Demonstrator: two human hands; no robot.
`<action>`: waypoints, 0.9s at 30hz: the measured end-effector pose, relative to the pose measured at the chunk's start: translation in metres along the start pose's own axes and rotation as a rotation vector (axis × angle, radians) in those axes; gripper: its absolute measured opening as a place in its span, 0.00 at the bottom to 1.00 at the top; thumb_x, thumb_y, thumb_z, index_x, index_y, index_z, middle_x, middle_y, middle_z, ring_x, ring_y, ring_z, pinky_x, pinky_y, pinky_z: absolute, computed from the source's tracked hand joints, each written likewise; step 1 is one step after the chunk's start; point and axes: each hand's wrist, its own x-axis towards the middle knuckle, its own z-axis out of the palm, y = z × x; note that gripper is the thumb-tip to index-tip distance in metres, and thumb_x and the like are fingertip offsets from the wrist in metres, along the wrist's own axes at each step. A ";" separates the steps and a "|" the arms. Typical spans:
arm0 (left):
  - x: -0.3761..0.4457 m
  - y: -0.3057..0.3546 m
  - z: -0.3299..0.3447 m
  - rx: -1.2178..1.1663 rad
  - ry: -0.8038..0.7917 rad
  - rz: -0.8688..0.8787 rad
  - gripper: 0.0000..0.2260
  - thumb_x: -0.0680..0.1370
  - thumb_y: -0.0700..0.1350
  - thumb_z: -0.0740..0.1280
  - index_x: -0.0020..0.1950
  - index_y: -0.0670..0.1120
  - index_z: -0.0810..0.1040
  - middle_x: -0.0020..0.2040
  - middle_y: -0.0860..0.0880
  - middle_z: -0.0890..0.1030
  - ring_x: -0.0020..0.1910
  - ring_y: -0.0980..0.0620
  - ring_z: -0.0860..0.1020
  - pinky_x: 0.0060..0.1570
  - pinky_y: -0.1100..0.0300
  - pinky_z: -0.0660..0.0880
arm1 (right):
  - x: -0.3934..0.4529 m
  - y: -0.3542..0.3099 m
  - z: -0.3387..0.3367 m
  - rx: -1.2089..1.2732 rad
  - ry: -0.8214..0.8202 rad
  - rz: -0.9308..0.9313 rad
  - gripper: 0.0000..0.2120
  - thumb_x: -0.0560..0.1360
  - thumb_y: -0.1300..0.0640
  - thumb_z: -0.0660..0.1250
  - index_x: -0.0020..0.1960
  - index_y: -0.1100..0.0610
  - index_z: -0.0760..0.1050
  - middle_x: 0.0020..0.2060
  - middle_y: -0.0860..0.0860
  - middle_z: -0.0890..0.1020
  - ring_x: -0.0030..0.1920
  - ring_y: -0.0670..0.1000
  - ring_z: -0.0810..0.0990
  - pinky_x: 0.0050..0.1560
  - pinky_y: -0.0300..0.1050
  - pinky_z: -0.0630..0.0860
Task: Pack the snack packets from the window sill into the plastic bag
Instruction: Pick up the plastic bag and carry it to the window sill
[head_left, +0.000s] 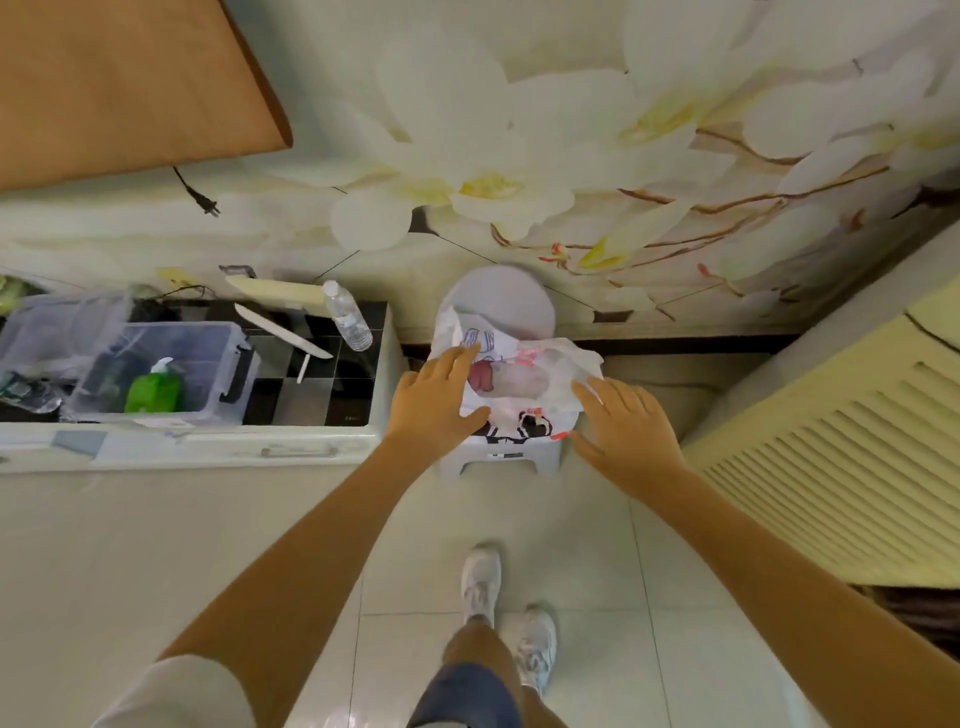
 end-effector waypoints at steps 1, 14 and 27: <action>0.015 -0.004 0.009 -0.013 -0.016 -0.008 0.35 0.76 0.60 0.64 0.78 0.51 0.54 0.76 0.51 0.60 0.71 0.48 0.65 0.66 0.50 0.64 | 0.012 0.004 0.007 0.009 -0.022 -0.004 0.27 0.72 0.47 0.69 0.67 0.59 0.73 0.60 0.59 0.78 0.58 0.61 0.78 0.57 0.58 0.75; 0.194 -0.050 0.128 -0.196 -0.269 -0.142 0.31 0.77 0.57 0.65 0.76 0.51 0.58 0.74 0.49 0.65 0.69 0.45 0.68 0.64 0.46 0.68 | 0.141 0.070 0.127 0.037 -0.268 0.080 0.28 0.70 0.47 0.71 0.66 0.60 0.73 0.60 0.59 0.78 0.57 0.61 0.79 0.53 0.57 0.76; 0.233 -0.085 0.270 -0.165 -0.204 -0.334 0.31 0.75 0.54 0.69 0.76 0.53 0.61 0.77 0.43 0.57 0.73 0.38 0.61 0.67 0.42 0.64 | 0.175 0.107 0.284 0.085 -0.329 0.258 0.35 0.66 0.54 0.76 0.69 0.60 0.68 0.70 0.65 0.66 0.66 0.66 0.71 0.59 0.61 0.73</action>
